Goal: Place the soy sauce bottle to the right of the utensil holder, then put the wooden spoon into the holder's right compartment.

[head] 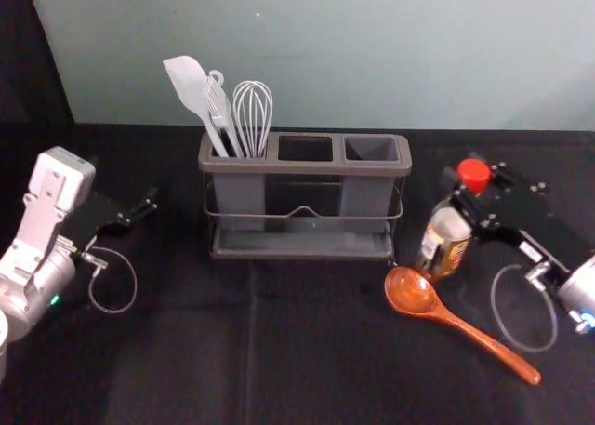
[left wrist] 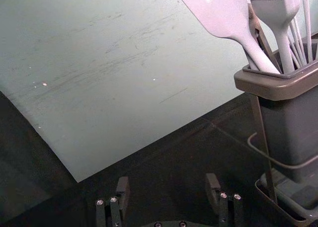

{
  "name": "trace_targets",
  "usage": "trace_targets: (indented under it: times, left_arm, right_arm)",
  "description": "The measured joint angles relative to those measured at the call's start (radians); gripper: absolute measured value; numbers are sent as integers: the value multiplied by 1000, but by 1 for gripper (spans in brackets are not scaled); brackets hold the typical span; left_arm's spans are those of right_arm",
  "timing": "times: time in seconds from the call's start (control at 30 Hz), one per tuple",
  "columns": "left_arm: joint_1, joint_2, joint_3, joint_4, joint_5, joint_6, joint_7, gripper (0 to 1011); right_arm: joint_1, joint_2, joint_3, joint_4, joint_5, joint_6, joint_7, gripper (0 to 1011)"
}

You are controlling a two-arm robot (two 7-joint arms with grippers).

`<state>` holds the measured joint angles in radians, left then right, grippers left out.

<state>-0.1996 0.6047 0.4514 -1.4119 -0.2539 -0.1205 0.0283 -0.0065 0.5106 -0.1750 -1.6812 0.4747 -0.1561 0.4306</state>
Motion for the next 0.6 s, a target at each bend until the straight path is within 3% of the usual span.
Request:
trace_targets:
  times: [0.33, 0.6]
  left_arm:
    - [0, 0, 0, 0, 0, 0, 0, 1005]
    - [0, 0, 0, 0, 0, 0, 0, 1005]
  right_arm:
    - [42, -18, 22, 64, -12, 6, -8, 393]
    - [123, -60, -4, 153, -38, 10, -7, 393]
